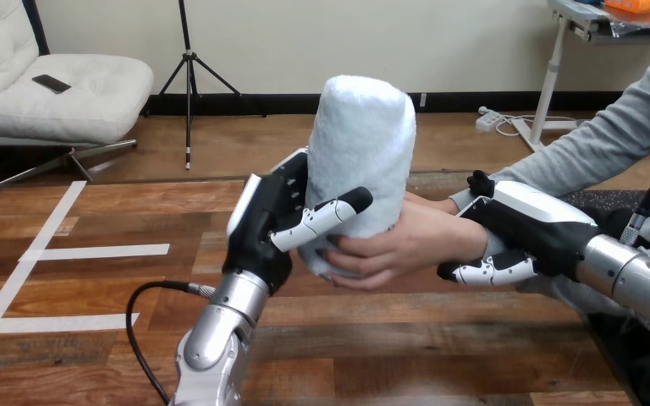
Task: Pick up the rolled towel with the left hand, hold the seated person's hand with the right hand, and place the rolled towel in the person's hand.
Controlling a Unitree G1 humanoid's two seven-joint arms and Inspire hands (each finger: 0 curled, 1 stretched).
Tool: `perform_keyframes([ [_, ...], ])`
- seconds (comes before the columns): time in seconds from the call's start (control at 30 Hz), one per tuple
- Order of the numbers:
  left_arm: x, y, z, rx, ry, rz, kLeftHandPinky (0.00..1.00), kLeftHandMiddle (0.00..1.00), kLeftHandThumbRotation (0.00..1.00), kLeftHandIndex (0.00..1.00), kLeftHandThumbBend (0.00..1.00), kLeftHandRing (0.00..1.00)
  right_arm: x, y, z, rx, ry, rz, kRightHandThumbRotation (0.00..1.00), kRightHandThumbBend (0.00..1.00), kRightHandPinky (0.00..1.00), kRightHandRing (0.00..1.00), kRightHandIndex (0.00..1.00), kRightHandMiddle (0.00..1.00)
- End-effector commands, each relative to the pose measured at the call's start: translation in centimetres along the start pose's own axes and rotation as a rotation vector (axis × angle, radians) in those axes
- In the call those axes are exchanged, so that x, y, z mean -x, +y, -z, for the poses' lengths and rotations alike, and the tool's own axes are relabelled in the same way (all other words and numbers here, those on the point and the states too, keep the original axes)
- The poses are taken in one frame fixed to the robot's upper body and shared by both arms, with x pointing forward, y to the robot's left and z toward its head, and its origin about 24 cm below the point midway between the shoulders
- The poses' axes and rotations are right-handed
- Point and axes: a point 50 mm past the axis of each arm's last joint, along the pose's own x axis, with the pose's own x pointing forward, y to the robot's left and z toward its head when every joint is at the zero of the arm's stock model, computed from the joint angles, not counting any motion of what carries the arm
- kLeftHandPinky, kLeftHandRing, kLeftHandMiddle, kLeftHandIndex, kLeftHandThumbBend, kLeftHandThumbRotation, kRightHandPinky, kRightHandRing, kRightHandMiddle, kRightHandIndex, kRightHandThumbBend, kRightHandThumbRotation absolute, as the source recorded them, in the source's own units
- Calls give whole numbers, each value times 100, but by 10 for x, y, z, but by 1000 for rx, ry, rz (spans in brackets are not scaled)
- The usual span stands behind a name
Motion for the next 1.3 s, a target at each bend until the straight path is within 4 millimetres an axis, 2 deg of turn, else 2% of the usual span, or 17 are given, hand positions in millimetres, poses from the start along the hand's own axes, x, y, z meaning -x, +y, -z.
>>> perform_keyframes([
  [0.0,-13,-11,-15,-18,-67,69,86,90,98,90,100,91,-4,-15,-9,7,-43,57,39,48,24,28,36,34],
  [0.33,-12,-11,-15,-2,-70,68,98,93,100,93,100,97,-3,-14,-8,7,-44,58,38,48,24,28,36,34],
  [0.93,-13,-8,-15,13,-69,44,100,98,100,95,100,100,-3,-13,-8,8,-42,55,37,50,26,29,38,35],
  [1.13,-13,-7,-16,20,-70,36,100,99,100,96,100,100,-3,-13,-7,-1,-30,38,41,55,29,33,41,38],
  [1.27,-13,-6,-16,22,-70,30,100,99,100,96,100,100,-3,-14,-6,-7,-14,20,48,65,37,41,48,46],
])
